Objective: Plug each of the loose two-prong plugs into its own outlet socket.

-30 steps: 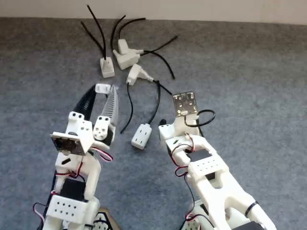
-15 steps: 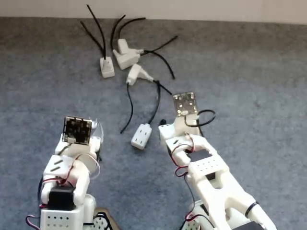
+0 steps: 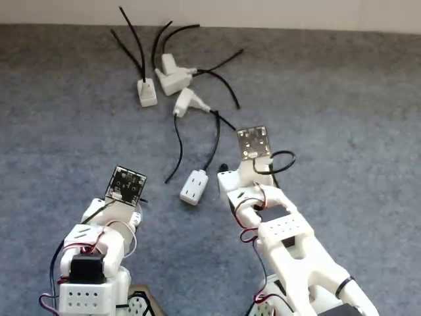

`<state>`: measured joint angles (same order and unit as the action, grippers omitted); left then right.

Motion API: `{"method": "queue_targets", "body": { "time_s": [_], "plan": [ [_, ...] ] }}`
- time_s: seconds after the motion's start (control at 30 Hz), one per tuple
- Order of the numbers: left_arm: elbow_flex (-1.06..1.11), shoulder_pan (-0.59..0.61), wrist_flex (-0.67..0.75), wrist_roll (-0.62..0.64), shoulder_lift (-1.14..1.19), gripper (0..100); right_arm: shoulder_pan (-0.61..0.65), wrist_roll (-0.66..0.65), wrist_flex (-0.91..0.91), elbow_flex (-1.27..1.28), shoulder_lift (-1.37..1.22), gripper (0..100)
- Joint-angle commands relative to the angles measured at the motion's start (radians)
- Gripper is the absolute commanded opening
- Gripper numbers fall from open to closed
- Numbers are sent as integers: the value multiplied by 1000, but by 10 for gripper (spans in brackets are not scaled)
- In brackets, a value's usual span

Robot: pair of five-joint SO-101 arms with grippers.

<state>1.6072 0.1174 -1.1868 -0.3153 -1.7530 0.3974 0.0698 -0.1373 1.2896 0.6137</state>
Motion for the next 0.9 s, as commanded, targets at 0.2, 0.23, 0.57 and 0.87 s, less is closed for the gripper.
{"method": "queue_targets", "body": {
  "time_s": [0.2,0.23,0.57,0.87],
  "plan": [
    [-70,18,23,35,65,7,-13,-8,19,-12,25,350],
    [-94,16,44,40,108,7,-13,-8,19,-12,25,350],
    [-664,25,132,124,1041,7,-13,-8,19,-12,25,350],
    [-966,137,86,118,1478,29,-13,-12,21,-12,25,350]
  ]
}}
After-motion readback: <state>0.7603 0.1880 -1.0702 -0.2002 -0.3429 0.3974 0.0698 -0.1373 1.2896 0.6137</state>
